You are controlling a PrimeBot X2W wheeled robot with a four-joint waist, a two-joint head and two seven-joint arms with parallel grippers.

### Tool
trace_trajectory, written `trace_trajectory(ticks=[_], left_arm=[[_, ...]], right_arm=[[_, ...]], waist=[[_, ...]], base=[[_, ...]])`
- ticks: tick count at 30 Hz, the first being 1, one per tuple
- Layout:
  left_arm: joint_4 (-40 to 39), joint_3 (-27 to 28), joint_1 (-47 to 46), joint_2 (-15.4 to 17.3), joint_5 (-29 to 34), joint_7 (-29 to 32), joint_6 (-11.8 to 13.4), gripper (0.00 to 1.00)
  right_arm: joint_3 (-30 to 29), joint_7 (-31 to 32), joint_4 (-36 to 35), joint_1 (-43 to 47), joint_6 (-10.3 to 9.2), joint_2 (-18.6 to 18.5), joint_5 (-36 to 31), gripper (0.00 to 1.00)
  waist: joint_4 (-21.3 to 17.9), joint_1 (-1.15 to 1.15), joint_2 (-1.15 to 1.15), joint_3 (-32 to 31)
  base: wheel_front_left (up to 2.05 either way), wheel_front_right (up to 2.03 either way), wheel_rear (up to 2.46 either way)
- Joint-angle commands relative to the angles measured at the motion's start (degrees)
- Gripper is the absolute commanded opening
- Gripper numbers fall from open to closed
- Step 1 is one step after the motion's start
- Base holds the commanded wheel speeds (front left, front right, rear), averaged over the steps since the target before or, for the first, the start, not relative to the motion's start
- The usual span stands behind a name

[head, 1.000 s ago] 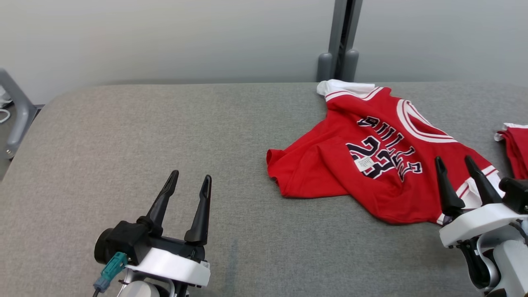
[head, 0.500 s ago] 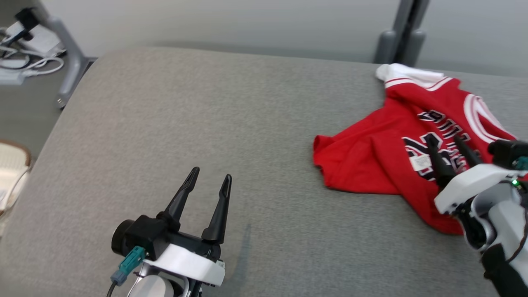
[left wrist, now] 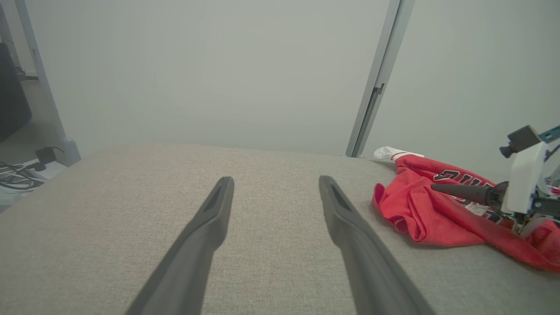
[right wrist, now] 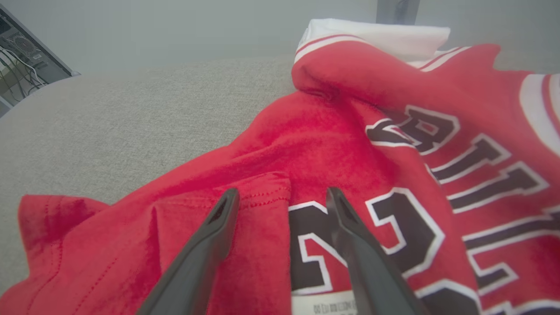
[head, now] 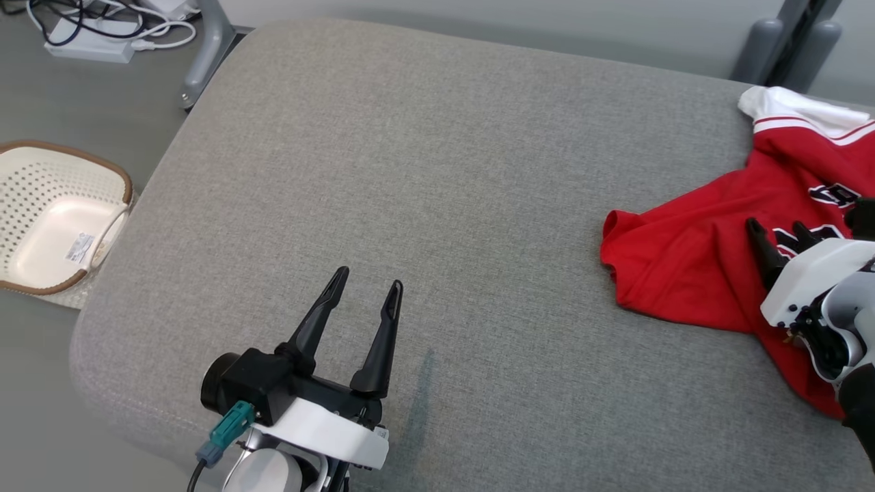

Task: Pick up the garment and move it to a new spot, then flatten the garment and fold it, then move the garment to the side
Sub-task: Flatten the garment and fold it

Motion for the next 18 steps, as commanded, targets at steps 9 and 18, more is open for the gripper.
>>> trace_trajectory(ticks=[9, 18], left_arm=[[-0.50, -0.42, -1.02, 0.21, -0.24, -0.20, 0.32, 1.00], [0.16, -0.09, -0.93, 0.20, 0.26, -0.20, 0.45, 1.00]], right_arm=[[3.48, -0.17, 3.44, -2.32, -0.02, -0.38, 2.43, 0.15], [8.30, -3.88, 0.03, -1.07, -0.02, -0.56, 5.51, 0.00]], waist=[[0.98, 0.00, 0.00, 0.95], [-0.58, 0.00, 0.00, 0.05]], base=[[0.00, 0.00, 0.00], [0.00, 0.00, 0.00]])
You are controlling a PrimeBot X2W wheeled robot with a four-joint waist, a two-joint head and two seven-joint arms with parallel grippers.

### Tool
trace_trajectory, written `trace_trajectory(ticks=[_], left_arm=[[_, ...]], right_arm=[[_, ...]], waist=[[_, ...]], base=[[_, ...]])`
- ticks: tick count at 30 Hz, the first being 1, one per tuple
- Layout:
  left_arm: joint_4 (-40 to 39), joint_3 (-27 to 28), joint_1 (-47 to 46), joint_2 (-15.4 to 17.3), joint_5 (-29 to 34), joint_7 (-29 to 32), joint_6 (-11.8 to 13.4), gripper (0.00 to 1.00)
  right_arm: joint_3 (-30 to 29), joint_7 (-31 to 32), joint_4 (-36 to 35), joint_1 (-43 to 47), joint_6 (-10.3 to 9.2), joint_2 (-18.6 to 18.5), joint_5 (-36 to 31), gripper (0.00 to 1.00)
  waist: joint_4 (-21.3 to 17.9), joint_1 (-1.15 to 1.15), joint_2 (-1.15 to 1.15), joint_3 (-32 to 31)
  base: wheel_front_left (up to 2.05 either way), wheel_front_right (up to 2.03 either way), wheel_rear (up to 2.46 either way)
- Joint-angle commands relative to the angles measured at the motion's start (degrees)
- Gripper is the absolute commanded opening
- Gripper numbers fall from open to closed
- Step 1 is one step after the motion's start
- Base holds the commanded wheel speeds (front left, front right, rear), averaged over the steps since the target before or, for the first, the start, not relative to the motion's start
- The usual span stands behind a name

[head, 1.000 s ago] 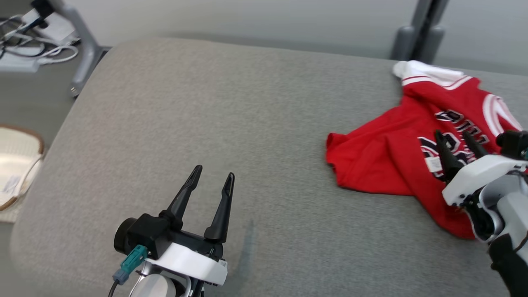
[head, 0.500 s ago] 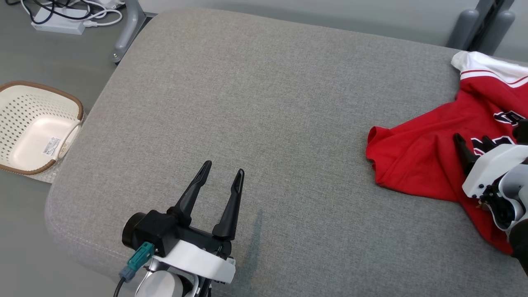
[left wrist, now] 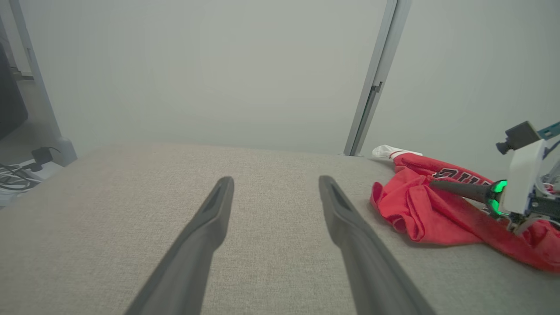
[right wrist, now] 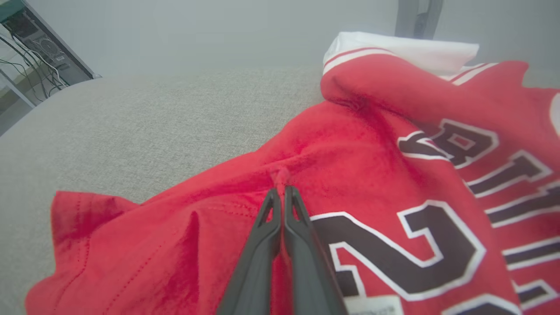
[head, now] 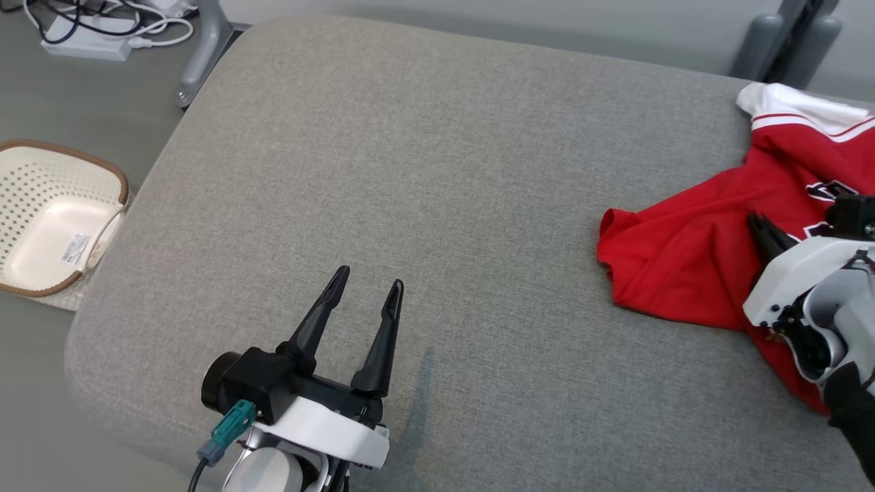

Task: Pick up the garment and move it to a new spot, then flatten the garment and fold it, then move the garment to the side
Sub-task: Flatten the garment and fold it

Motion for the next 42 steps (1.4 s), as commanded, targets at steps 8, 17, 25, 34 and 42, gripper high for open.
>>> trace_trajectory(ticks=[8, 17, 25, 34, 42], left_arm=[[0.60, 1.79, 0.60, 0.21, 0.61, -0.21, -0.32, 1.00], [1.05, 4.12, 2.83, 0.22, 1.13, -0.21, -0.55, 1.00], [0.89, 5.41, 3.39, 0.23, 1.13, -0.21, -0.65, 1.00], [0.57, 6.36, 3.76, 0.22, 1.72, -0.20, 0.26, 1.00], [0.77, 6.61, 4.51, 0.21, 1.75, -0.20, -0.11, 1.00]], right_arm=[[7.17, -3.10, -10.75, 5.27, -0.02, 0.01, 5.97, 0.00], [18.54, 0.83, -32.37, 13.84, -0.01, -3.62, 18.40, 0.00], [23.22, 0.48, -41.29, 15.78, -0.01, -4.18, 22.84, 0.00], [29.34, -0.84, -40.87, 12.12, -0.01, 2.34, 22.84, 0.00], [34.84, 0.75, -29.17, 11.31, -0.01, 6.83, 18.63, 1.00]], waist=[[-3.56, 0.00, 0.00, -4.47], [-7.17, 0.00, 0.00, -8.92], [-7.96, 0.00, 0.00, -10.14], [-6.72, 0.00, 0.00, -10.86], [-5.93, 0.00, 0.00, -11.49]], base=[[0.00, 0.00, 0.00], [0.00, 0.00, 0.00], [0.00, 0.00, 0.00], [0.00, 0.00, 0.00], [0.00, 0.00, 0.00]])
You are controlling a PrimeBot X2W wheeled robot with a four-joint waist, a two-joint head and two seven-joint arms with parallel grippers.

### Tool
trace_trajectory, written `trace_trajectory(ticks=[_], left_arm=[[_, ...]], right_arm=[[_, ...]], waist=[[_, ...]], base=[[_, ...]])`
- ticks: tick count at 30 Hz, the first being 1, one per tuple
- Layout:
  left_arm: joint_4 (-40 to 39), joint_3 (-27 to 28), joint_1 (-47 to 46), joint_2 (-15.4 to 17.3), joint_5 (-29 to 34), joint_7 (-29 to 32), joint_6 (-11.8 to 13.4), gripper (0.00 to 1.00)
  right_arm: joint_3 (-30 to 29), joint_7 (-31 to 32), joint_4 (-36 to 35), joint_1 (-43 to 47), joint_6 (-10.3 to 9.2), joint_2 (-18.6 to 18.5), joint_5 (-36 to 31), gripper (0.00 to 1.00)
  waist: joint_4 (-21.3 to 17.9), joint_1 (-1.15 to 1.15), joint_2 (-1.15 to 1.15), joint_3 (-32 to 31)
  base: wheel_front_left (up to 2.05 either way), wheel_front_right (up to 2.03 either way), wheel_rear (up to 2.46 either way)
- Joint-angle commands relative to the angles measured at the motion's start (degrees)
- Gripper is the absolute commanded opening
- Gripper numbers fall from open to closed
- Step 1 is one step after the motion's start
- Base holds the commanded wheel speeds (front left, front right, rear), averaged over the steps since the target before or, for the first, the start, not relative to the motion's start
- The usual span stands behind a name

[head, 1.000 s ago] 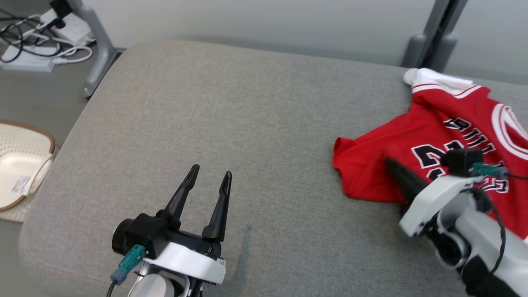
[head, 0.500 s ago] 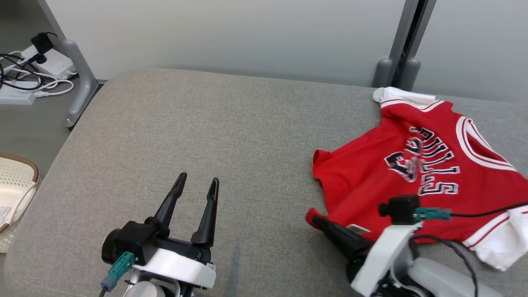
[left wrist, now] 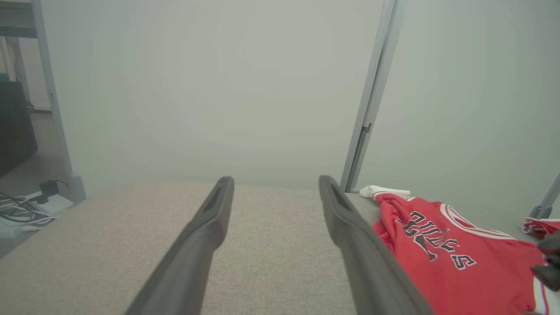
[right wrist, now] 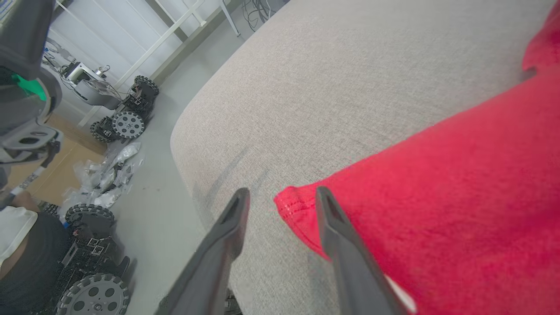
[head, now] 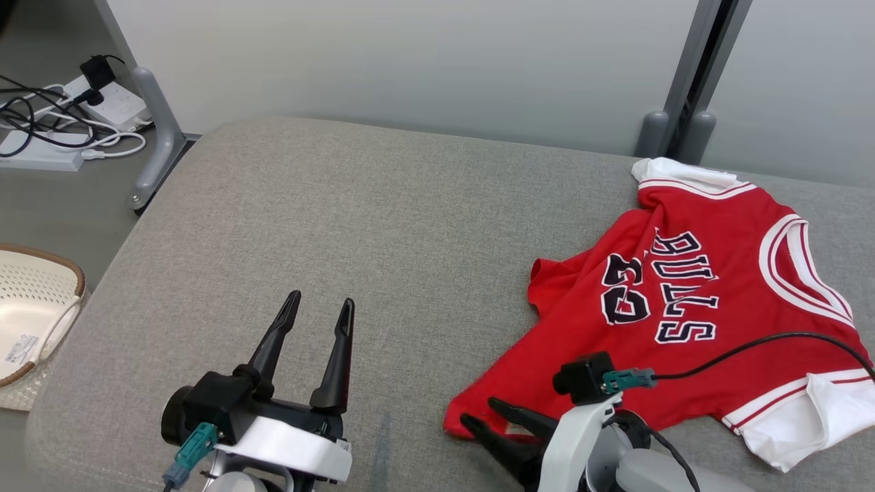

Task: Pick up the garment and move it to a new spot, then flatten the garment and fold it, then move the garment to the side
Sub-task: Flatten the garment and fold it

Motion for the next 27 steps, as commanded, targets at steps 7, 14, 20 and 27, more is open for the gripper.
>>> trace_trajectory(ticks=[7, 14, 20, 27], left_arm=[[-0.04, 0.21, 1.53, 0.26, -0.02, -0.19, -0.29, 1.00], [0.28, 0.07, 2.85, 0.24, -0.37, -0.20, -0.22, 1.00], [3.04, -0.90, 3.57, 0.29, -1.14, -0.19, -0.40, 1.00], [6.29, -1.37, 3.62, 0.27, -1.66, -0.20, -1.01, 1.00]], right_arm=[[-0.83, -4.71, 1.21, 0.14, 0.00, -2.79, 0.96, 1.00], [-11.92, -8.18, 4.29, 0.29, 0.00, -9.08, -5.57, 1.00], [-37.48, -8.09, 2.97, 8.86, 0.00, -9.58, -22.87, 1.00], [-59.16, -8.11, -5.28, 22.12, 0.00, -4.81, -39.22, 1.00]], waist=[[-3.07, 0.00, 0.00, -1.68], [-7.57, 0.00, 0.00, -3.30], [-10.33, 0.00, 0.00, -2.98], [-12.30, 0.00, 0.00, -2.11]], base=[[0.00, 0.00, 0.00], [0.00, 0.00, 0.00], [0.00, 0.00, 0.00], [0.00, 0.00, 0.00]])
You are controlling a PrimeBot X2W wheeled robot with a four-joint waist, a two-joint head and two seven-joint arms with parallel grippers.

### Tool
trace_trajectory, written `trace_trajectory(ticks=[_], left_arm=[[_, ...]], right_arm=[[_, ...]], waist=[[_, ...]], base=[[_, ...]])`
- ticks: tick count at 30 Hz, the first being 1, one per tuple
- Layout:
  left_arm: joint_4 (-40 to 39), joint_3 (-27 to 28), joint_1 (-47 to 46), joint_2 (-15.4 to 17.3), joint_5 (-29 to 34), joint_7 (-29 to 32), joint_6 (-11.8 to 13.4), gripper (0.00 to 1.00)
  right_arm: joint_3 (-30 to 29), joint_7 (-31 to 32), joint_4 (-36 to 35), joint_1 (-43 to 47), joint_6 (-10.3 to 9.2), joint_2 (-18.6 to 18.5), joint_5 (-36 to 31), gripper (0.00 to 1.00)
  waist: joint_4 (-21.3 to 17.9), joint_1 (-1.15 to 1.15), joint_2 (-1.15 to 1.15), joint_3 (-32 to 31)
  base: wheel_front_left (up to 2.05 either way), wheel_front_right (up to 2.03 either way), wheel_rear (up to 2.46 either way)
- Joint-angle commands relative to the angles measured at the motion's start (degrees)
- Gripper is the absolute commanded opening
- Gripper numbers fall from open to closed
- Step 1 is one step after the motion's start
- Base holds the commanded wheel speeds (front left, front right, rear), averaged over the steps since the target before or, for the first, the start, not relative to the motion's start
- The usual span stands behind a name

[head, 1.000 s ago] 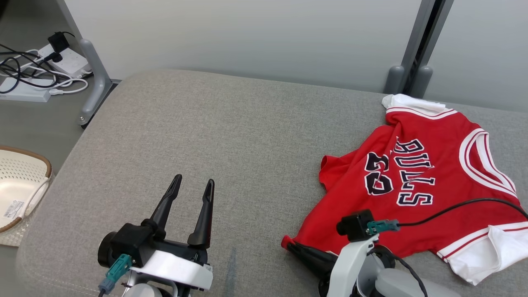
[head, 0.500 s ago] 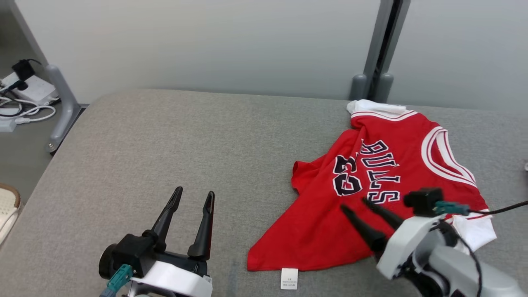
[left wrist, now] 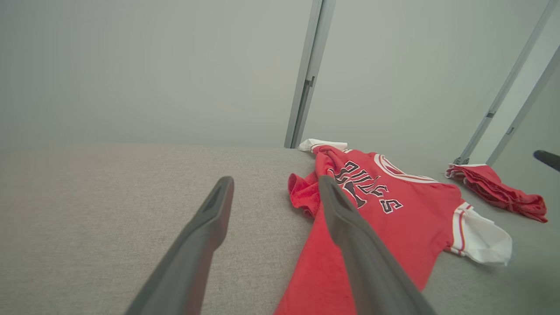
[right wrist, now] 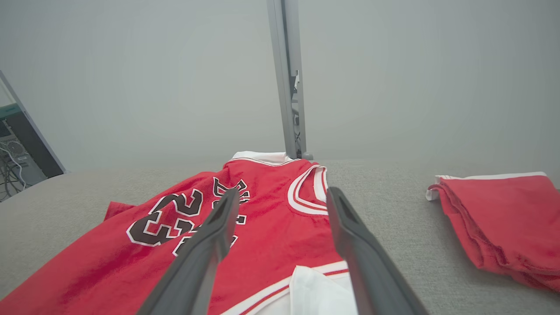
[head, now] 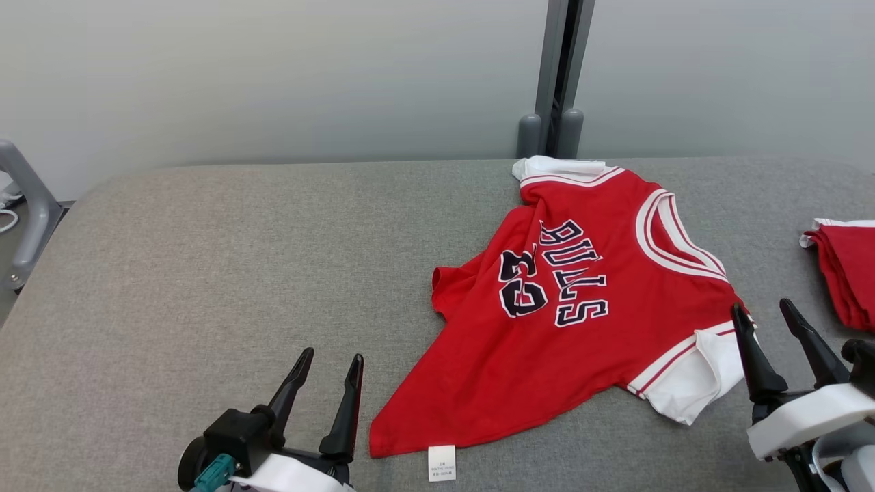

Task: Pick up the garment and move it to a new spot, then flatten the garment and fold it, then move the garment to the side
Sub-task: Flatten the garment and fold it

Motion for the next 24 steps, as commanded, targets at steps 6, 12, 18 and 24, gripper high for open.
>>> trace_trajectory(ticks=[6, 12, 18, 24], left_arm=[[1.85, -0.41, -0.19, 0.24, -0.49, -0.19, -0.35, 1.00], [11.51, -6.40, -0.44, 0.21, -1.01, -0.14, -2.18, 1.00], [20.93, -9.38, -3.53, 0.25, -3.84, -0.12, -2.63, 1.00], [26.40, -10.83, -6.34, 0.25, -6.20, -0.12, -1.11, 1.00]], right_arm=[[-5.17, -0.23, -4.53, 4.27, 0.00, 3.77, -5.72, 1.00], [-7.44, -0.23, -5.09, 5.51, 0.00, 5.61, -7.73, 1.00], [-7.77, -0.23, -5.04, 5.74, 0.00, 6.26, -8.38, 1.00], [-6.95, -0.23, -4.95, 5.25, 0.00, 5.72, -7.99, 1.00]], waist=[[-0.78, 0.00, 0.00, 0.73], [-0.91, 0.00, 0.00, 0.45], [-1.40, 0.00, 0.00, 0.61], [-2.22, 0.00, 0.00, 1.05]], base=[[0.00, 0.00, 0.00], [0.00, 0.00, 0.00], [0.00, 0.00, 0.00], [0.00, 0.00, 0.00]])
